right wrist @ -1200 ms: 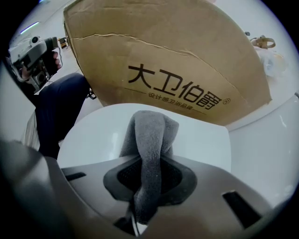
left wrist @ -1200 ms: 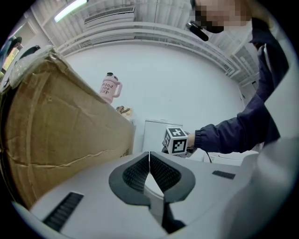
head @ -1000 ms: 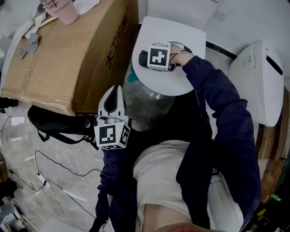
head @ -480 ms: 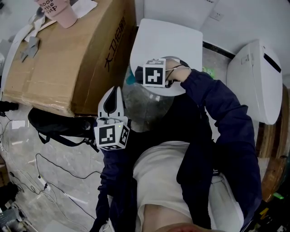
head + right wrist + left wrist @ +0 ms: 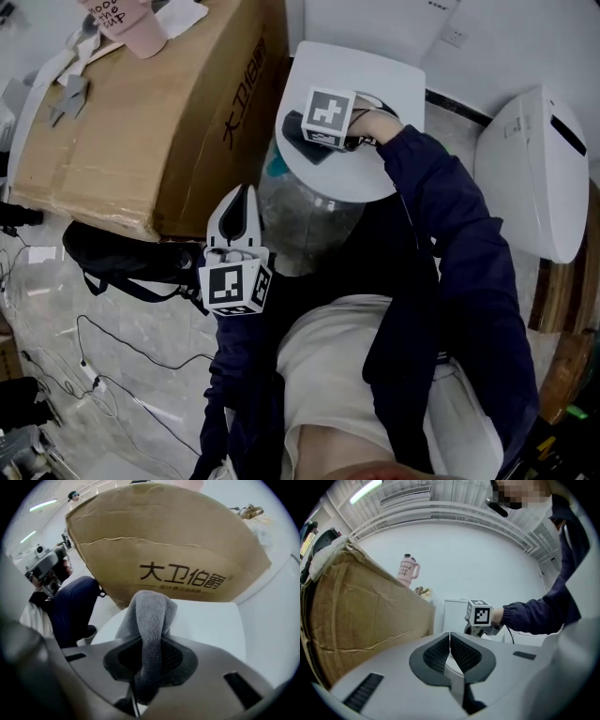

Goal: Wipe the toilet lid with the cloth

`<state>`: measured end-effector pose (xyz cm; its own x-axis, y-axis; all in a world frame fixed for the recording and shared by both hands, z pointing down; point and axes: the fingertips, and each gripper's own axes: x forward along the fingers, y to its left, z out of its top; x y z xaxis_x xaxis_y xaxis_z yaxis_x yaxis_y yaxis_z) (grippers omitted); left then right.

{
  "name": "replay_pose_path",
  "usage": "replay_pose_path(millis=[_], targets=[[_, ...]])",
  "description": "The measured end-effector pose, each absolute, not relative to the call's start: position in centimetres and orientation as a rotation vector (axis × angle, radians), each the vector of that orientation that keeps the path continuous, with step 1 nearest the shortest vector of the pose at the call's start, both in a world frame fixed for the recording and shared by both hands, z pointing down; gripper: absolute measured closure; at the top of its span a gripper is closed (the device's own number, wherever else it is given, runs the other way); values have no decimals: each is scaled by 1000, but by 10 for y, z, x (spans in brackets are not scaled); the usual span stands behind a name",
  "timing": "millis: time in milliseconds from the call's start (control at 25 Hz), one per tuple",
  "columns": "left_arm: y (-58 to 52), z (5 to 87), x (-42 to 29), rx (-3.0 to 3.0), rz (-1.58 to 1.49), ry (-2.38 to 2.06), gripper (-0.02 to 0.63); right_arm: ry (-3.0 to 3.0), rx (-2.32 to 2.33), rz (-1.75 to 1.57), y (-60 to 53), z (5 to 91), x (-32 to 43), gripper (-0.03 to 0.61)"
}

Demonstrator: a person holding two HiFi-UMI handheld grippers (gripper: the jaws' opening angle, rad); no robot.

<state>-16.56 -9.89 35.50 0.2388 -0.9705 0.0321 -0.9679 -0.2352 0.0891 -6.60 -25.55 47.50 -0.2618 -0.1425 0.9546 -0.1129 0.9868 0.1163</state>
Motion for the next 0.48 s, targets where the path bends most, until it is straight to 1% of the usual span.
replay_pose_path(millis=[200, 360, 480], targets=[[-89, 357, -176, 2387, -28, -1912, 597, -1780, 533, -261, -369, 445, -63, 514], [-83, 363, -183, 2354, -8, -1923, 597, -1659, 765, -525, -445, 432, -66, 514], [-77, 365, -186, 2354, 13, -1928, 597, -1556, 827, -665, -486, 436, -66, 514]])
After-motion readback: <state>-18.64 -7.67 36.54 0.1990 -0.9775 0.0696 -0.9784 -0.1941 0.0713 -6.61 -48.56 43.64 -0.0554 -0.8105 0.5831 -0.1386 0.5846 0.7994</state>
